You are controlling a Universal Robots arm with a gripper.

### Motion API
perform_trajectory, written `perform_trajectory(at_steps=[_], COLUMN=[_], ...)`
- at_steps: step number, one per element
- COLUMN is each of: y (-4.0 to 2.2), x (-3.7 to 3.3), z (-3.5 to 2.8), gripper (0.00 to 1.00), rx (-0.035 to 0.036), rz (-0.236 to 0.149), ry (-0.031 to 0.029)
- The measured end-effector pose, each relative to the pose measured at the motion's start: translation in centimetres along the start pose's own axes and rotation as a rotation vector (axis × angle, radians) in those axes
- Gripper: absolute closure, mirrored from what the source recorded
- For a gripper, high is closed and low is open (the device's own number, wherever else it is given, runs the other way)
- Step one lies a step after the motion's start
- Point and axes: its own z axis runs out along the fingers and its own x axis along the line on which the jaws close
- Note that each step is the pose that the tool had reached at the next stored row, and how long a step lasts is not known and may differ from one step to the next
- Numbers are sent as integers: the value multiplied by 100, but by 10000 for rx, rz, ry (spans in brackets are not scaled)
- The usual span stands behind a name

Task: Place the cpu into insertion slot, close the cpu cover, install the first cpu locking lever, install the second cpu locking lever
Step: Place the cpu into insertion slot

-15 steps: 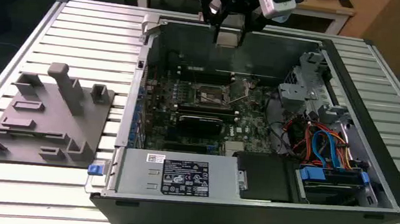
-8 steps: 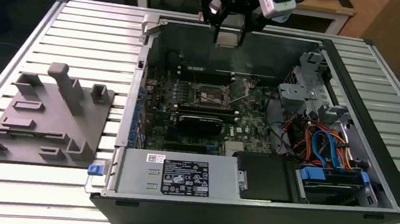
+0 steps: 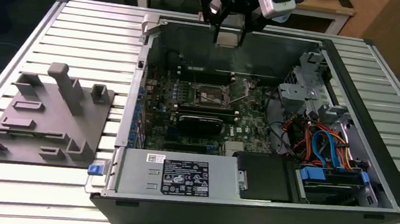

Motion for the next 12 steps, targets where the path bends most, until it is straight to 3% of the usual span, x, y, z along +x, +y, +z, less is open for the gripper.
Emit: perform_trajectory(at_steps=[7, 12], y=[-1, -1], x=[6, 18], z=[4, 6], gripper=[46, 46], rx=[-15, -20], rz=[733, 1011], ry=[-66, -91])
